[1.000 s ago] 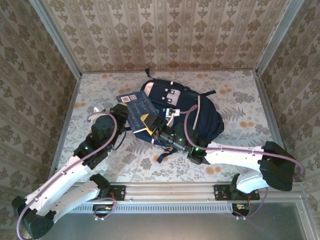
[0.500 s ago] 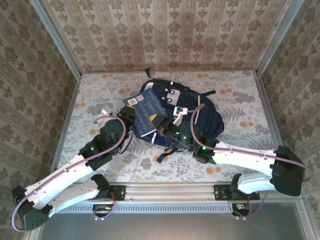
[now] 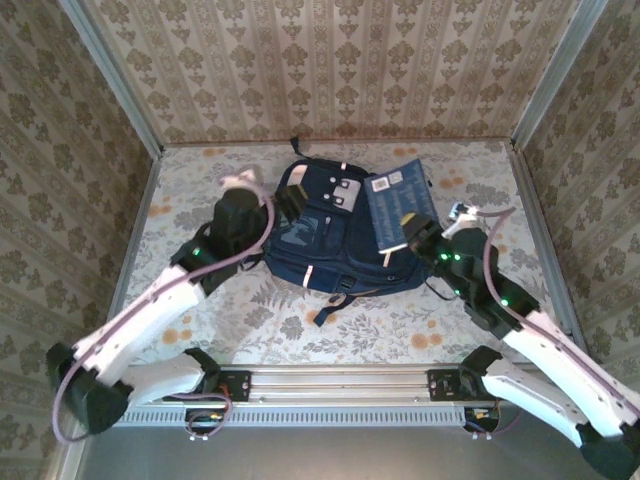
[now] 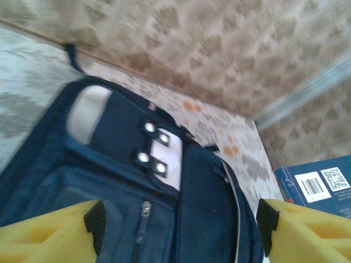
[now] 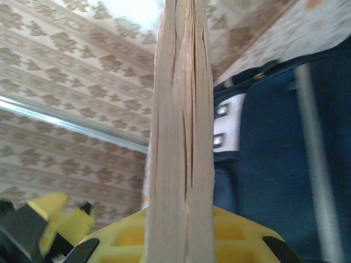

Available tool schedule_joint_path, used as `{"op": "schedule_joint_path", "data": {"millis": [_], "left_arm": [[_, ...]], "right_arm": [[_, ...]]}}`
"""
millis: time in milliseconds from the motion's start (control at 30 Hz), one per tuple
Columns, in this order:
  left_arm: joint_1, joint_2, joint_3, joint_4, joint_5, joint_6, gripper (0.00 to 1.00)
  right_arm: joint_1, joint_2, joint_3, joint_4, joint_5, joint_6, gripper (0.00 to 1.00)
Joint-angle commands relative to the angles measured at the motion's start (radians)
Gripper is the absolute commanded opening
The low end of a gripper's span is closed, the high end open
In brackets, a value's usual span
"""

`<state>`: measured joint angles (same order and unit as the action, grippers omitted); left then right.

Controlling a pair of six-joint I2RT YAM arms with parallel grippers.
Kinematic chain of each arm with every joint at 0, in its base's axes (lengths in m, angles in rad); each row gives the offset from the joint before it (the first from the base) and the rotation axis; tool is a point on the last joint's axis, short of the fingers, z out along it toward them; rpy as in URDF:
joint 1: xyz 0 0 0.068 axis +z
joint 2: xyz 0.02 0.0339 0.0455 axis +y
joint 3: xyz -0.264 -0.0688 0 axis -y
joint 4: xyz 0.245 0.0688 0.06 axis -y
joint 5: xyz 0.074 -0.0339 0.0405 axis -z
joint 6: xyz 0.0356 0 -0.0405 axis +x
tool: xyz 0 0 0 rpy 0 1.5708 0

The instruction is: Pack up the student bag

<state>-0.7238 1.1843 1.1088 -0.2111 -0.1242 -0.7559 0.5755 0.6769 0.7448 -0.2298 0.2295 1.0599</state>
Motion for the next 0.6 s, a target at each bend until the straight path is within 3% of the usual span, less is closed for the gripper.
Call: {"op": "schedule_joint_path", "data": {"millis": [0,100,233,400,567], "left_arm": [[-0.011,0.205,0.168,-0.122,0.285,0.177,0.72],[-0.044,0.418,0.348,-0.161,0.405,0.201,0.65],[-0.094,0.674,0.569,-0.213,0.522,0.207,0.57],[-0.144,0.871,0.769,-0.288,0.511,0.226,0.57],[-0.153,0.963,0.830,-0.299,0.509,0.199,0.53]], "right_arm": [[-0.040,-0.126,0.040,-0.313,0.157,-0.130,0.00],[-0.063,-0.223,0.056,-0.460,0.312,-0.136,0.00],[-0.071,-0.297,0.048,-0.540,0.412,-0.153,0.00],[-0.072,-0.311,0.049,-0.584,0.462,-0.191,0.00],[-0.072,-0.345,0.033,-0.575,0.466,-0.222,0.00]]}}
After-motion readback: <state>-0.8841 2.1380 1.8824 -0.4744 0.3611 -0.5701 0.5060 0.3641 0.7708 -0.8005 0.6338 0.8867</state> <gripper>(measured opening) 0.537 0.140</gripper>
